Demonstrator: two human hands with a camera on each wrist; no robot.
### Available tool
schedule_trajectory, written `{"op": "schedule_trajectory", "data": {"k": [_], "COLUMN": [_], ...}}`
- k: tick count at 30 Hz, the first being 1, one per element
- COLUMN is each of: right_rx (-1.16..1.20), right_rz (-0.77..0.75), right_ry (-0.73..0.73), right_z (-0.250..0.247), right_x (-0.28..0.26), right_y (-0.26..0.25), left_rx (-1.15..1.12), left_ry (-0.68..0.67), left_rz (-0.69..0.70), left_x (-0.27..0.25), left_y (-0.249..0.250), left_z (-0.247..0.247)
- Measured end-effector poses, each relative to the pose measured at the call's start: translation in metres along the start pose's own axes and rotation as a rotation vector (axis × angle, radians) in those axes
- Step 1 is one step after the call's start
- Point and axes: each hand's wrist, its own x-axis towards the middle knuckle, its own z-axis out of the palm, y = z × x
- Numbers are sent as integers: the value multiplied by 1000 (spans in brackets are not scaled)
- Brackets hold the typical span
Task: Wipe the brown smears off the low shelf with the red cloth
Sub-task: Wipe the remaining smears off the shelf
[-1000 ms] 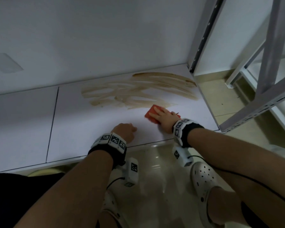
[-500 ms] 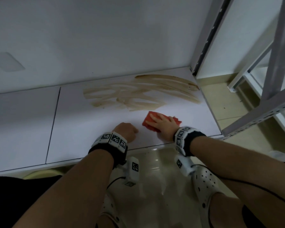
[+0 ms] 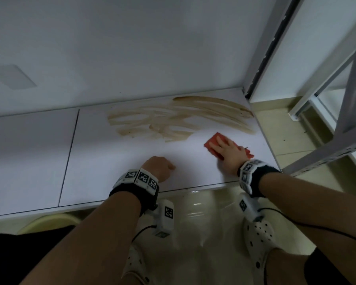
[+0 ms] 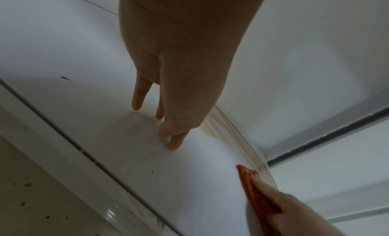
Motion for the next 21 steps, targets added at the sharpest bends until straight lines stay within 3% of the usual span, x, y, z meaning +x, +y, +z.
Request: {"op": "schedule_trajectory", "data": {"k": [4, 7, 11, 17, 19, 21], "right_rx": [-121, -153, -112, 22, 12, -33], "right_rz": [-216, -270, -219, 95, 85, -26], "right_ry": [-20, -58, -54, -75, -57, -26], "right_z": [14, 9, -10, -28, -19, -3], "right_x": [10, 31, 54, 41, 25, 12], "right_y": [-44, -74, -60, -1, -4, -23], "left_rx": [81, 115, 47, 32, 25, 36], "left_ry": [-1, -10, -27, -63, -47, -30], "left_rz": [29, 37, 42, 73, 71, 66], "left_x": [0, -1, -1, 4, 7, 9], "left_y": [0, 0, -5, -12, -13, -13], "left_z": [-5, -6, -2, -5, -5, -5]}}
